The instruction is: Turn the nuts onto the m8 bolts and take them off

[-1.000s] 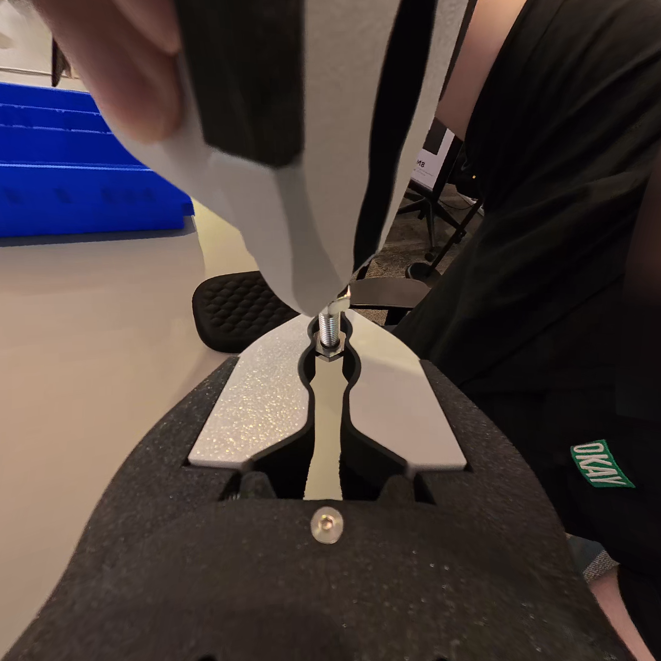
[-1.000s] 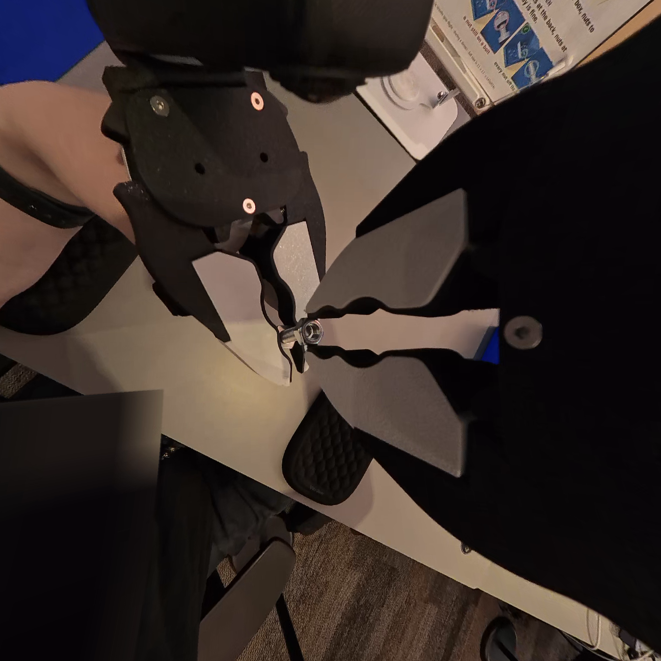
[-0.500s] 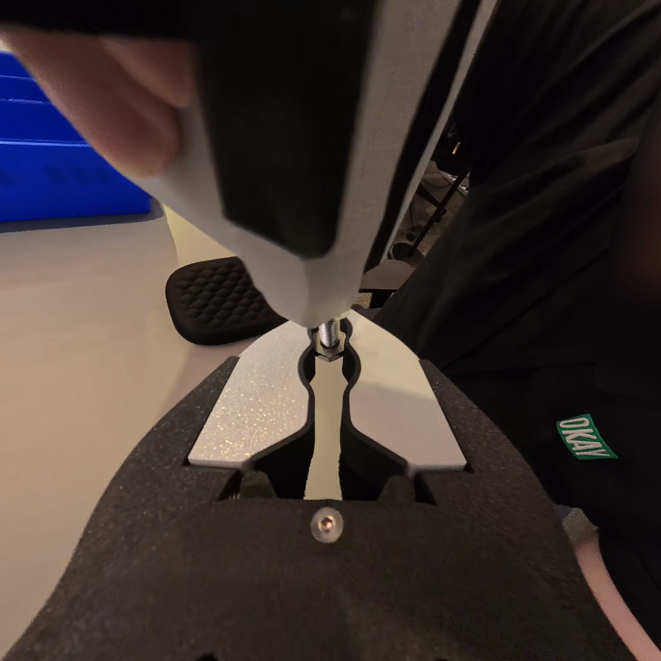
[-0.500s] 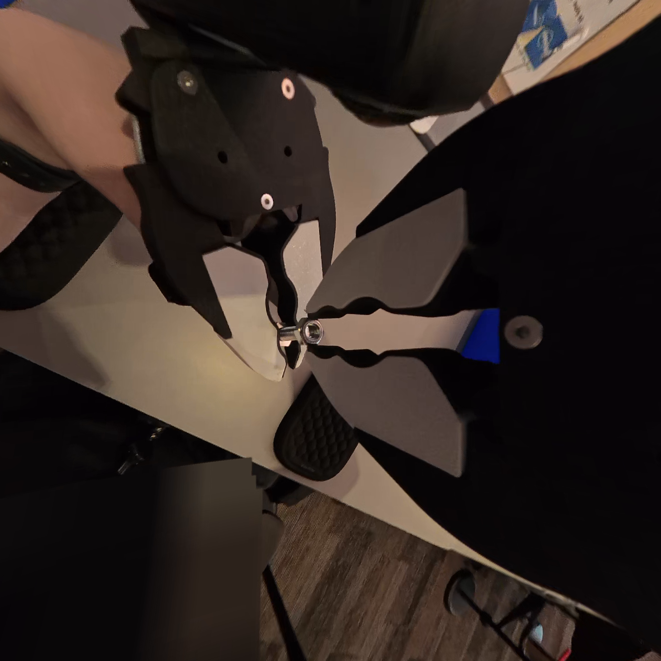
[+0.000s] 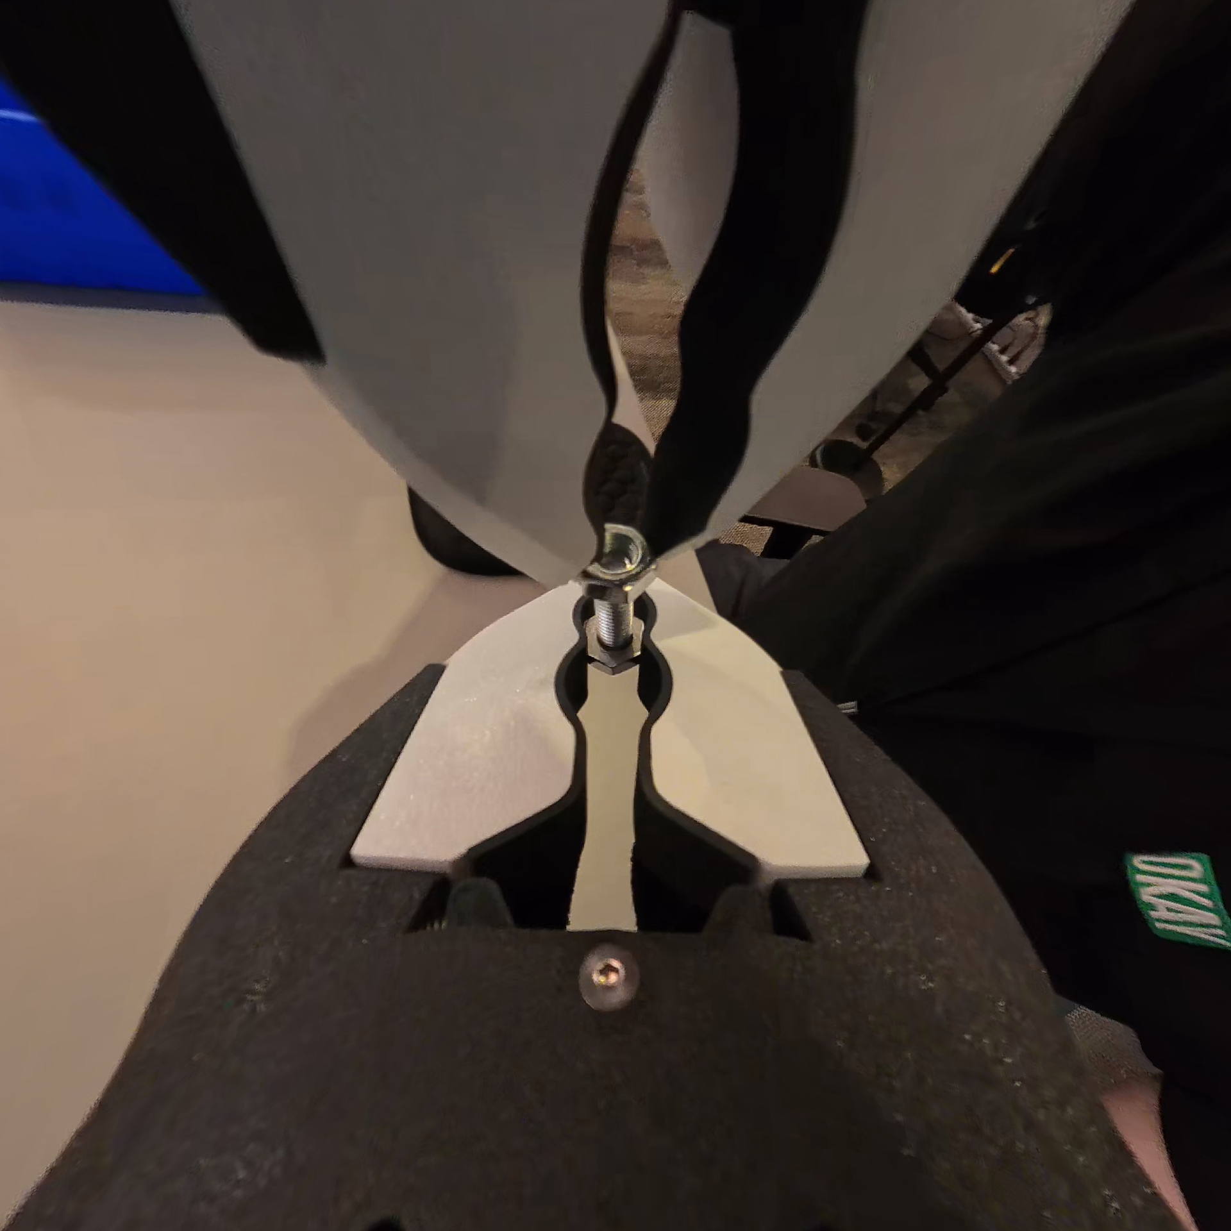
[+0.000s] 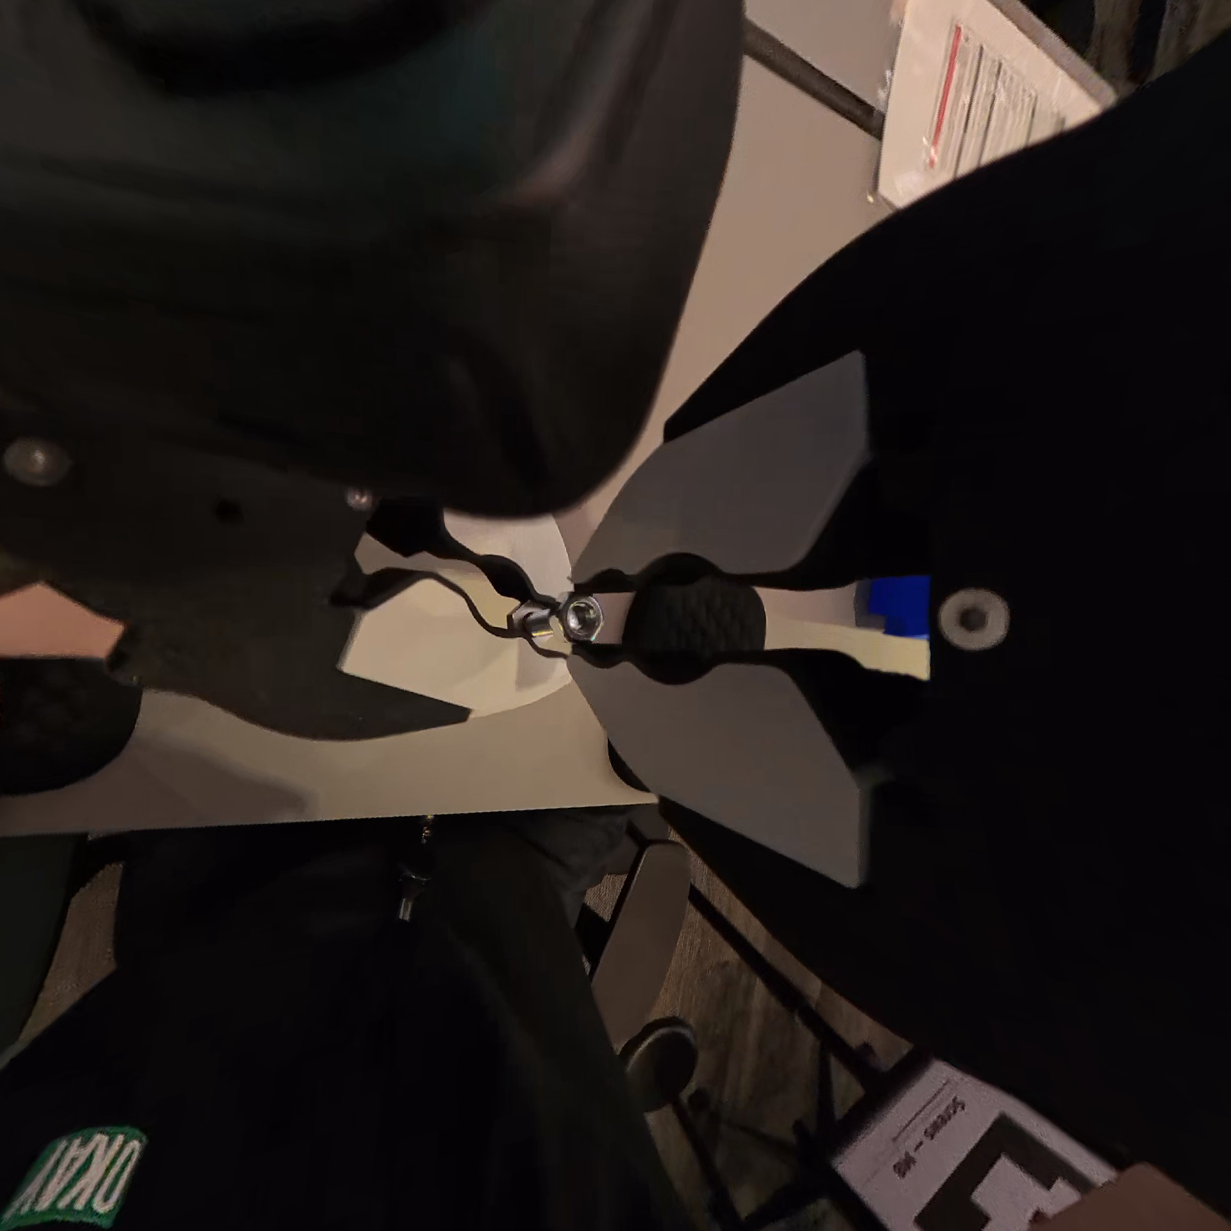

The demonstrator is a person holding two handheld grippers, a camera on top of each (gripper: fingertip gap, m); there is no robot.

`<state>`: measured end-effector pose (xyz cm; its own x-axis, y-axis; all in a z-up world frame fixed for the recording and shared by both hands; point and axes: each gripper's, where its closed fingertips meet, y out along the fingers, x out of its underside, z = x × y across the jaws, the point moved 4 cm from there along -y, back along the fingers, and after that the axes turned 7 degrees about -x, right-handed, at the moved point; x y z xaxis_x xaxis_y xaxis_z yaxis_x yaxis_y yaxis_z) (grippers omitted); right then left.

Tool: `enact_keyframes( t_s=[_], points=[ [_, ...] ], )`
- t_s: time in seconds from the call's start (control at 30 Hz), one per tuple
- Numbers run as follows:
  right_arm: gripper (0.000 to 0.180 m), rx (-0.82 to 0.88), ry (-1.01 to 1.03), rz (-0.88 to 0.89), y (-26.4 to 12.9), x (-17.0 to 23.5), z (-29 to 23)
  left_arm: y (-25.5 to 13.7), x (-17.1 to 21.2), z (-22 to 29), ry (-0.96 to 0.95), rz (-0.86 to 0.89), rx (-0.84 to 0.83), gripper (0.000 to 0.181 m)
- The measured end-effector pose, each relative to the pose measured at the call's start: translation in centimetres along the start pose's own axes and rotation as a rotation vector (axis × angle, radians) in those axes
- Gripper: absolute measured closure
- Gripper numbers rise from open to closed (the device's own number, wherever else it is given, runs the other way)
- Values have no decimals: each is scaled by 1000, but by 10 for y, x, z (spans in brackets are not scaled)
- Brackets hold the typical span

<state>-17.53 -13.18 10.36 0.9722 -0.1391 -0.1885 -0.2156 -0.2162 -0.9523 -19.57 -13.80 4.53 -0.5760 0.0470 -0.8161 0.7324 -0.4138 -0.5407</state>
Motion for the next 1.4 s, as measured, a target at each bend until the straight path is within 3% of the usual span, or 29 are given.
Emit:
enact_keyframes(
  t_s=[0.83,1.07,1.4],
  points=[
    [166,72,527,314,-6,11,28,-7,-2,-36,-16,-35,-444,171],
    [166,194,591,363,-8,9,42,-13,-1,-52,-65,-23,-560,171],
    [166,223,673,410,-6,9,52,-15,2,-63,-74,-32,-643,171]
  ],
)
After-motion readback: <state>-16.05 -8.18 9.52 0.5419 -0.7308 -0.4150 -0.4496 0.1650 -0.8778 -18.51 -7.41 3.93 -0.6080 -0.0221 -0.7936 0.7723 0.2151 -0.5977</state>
